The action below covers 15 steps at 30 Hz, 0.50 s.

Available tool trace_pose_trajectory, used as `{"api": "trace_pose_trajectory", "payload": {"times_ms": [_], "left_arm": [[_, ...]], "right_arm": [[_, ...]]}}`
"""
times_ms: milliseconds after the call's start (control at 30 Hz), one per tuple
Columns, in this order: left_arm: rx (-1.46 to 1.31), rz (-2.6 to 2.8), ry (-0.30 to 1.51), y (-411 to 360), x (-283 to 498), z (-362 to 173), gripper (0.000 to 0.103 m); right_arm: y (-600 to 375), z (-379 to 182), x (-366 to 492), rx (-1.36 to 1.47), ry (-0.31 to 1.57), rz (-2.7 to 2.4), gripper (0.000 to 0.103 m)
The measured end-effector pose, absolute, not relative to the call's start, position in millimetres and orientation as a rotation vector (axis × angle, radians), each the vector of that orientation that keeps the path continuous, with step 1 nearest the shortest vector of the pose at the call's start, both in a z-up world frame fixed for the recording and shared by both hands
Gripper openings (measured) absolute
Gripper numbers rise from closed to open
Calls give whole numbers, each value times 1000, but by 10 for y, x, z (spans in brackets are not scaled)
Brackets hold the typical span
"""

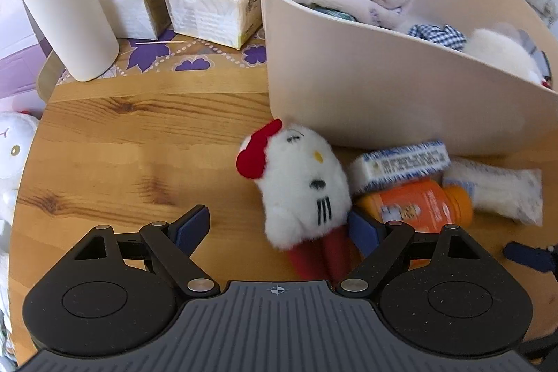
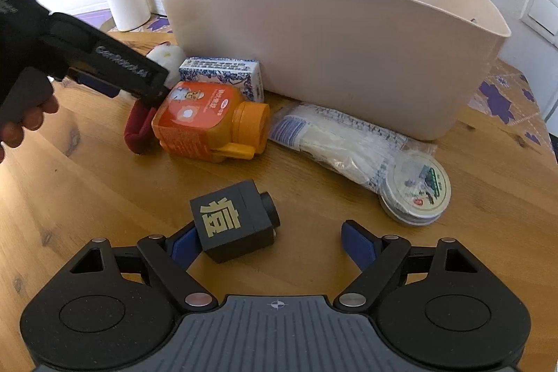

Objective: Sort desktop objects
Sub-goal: 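Grasp the Hello Kitty plush with the left tool while the right tool grasps the black cube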

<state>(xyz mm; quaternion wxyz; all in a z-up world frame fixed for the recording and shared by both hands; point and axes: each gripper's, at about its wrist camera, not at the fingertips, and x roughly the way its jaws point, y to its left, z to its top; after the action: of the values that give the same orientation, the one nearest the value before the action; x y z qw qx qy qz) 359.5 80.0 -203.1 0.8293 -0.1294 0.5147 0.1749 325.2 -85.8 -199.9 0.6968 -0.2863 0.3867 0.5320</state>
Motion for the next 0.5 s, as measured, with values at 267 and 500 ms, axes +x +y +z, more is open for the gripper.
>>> {"api": "trace_pose_trajectory", "payload": {"times_ms": [267, 500], "left_arm": [[-223, 361, 1082, 820, 3612, -2087, 75], [-174, 293, 1055, 745, 3590, -2050, 46]], "right_arm": [[-874, -1997, 3269, -651, 821, 1190, 62], [-956, -1990, 3275, -635, 806, 1179, 41]]}}
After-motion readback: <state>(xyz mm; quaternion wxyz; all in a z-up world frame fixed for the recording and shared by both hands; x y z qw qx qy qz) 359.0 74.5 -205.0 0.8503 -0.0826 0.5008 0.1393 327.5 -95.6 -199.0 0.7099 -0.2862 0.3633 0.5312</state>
